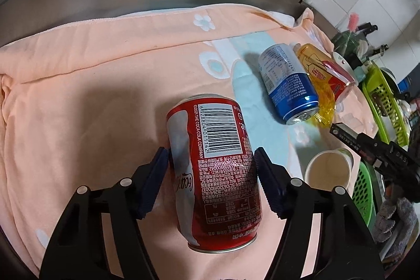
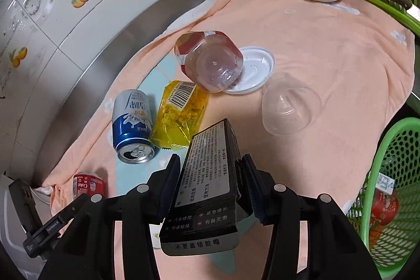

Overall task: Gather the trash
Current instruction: 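Drop the black box into the green basket with the right gripper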

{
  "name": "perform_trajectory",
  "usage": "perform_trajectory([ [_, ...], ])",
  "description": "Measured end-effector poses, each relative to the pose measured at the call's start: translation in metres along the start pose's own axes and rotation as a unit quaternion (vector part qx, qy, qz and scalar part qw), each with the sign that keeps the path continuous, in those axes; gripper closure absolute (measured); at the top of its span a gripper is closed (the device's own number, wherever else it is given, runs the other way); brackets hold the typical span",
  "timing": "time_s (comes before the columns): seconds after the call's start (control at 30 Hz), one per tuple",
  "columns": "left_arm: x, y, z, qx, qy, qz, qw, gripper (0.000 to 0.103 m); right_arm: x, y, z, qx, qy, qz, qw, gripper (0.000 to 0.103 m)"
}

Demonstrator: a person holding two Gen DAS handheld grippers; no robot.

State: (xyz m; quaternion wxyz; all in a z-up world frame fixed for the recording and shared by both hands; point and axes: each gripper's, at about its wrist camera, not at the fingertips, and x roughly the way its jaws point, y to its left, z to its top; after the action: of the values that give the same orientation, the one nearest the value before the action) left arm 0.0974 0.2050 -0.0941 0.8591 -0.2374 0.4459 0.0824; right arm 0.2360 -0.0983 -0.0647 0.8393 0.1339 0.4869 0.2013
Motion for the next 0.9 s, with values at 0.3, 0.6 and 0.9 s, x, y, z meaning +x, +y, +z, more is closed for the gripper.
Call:
perform_trajectory([
  [0.3,-0.018,-0.008,-0.004,0.013,-0.012,-0.023,0.9996,0.038,-0.035,-0.017,-0.009,0.017,-0.032,0.024,0.999,0.056],
  [0.6,-0.047,-0.050,-0.017,0.053,-0.012,-0.094,0.9941,0.038,-0.096,-0.068,-0.038,0.040,-0.075,0.010,0.996,0.056],
  [0.9,-0.059,-0.142,-0.037,0.130,0.015,-0.183,0.9742,0.038,-0.141,-0.177,-0.080,0.084,-0.086,-0.123,0.985,0.056],
])
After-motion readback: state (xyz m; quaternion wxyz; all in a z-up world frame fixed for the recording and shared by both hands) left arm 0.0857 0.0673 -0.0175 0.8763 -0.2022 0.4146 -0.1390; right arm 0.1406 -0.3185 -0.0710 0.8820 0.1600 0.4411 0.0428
